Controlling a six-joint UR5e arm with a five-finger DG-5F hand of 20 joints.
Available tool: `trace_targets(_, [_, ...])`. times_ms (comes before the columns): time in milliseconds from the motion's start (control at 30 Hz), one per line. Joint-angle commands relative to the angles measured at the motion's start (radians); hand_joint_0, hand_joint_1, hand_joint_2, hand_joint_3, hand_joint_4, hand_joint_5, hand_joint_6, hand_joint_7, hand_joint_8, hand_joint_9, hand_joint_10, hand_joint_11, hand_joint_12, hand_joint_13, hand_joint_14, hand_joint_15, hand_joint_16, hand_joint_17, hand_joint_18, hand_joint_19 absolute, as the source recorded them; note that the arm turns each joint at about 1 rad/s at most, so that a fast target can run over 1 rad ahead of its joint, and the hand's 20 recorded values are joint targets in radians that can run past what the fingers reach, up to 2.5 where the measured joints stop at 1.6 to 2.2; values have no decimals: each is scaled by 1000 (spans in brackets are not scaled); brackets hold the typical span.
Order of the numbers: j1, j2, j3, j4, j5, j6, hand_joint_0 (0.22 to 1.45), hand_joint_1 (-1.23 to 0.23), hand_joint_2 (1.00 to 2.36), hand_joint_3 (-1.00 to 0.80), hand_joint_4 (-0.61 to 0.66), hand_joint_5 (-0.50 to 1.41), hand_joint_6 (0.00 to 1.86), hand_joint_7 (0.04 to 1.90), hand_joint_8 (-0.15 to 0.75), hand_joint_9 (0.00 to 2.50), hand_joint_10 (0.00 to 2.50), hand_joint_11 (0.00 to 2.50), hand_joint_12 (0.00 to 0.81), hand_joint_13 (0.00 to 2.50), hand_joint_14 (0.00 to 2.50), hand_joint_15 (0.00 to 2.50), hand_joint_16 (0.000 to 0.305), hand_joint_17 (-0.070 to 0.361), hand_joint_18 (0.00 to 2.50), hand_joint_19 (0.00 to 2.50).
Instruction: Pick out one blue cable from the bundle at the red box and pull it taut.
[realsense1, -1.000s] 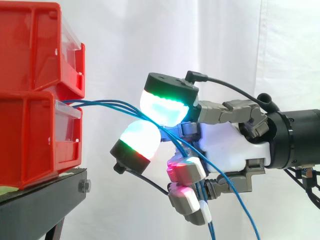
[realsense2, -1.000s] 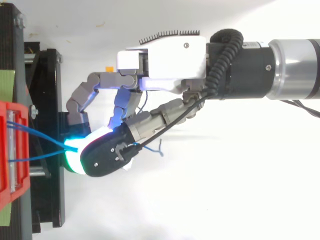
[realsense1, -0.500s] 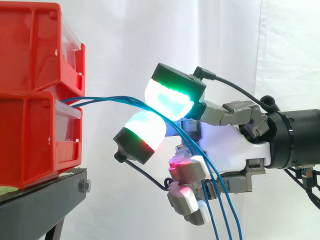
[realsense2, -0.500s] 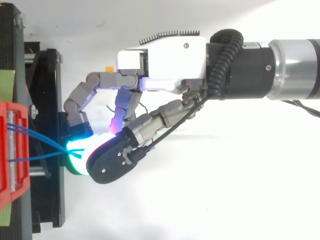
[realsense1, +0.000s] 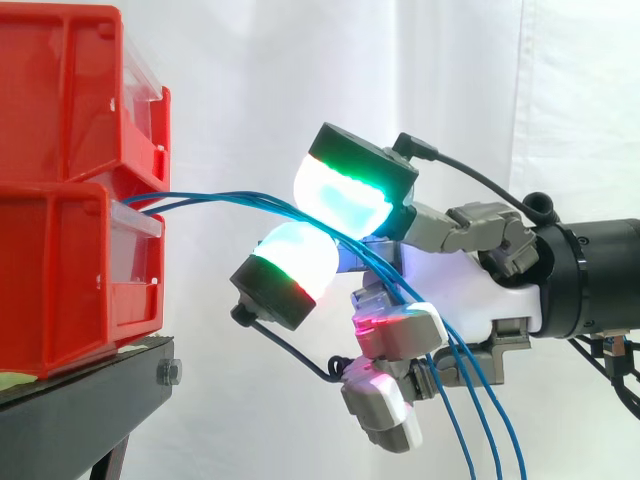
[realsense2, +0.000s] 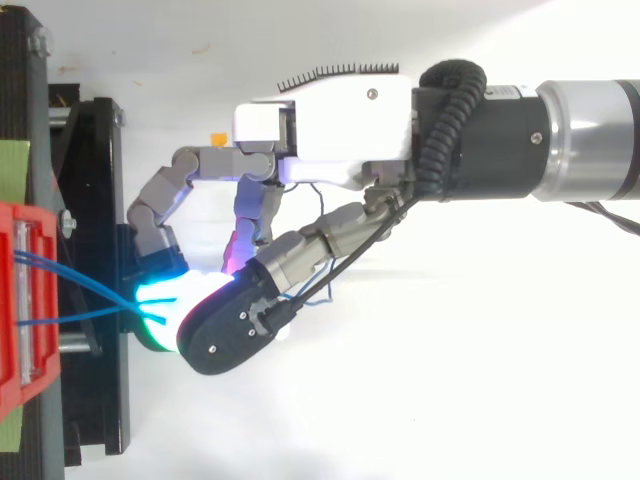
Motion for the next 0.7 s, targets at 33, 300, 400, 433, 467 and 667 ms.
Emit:
trace_targets(33, [0,0,-1,0,0,0,575,-760,1000,-500,-224,-79,915,1069,270,1480,33,899,348,1247,27,670,49,111,1023,832])
trace_targets(300, [-2,0,-1,0,0,0,550,-622,1000,-500,-283,-58,877,1097,260,1519,36,866,344,1273,28,679,50,112,1045,840])
trace_targets(400, [-2,0,-1,0,0,0,569,-564,1000,-500,-305,-56,868,1097,252,1520,35,845,343,1271,29,674,49,110,1039,842])
trace_targets(433, [-3,0,-1,0,0,0,585,-532,1000,-500,-299,-55,864,1050,244,1518,34,857,345,1268,27,672,48,108,1031,848])
trace_targets(467, [-2,1,-1,0,0,0,595,-518,1000,-500,-283,-52,858,986,237,1517,33,851,342,1265,27,666,48,108,1025,860])
trace_targets(667, [-3,0,-1,-3,0,0,625,-485,1000,-500,-158,-48,795,1039,249,1494,34,839,354,1245,27,671,49,110,996,862])
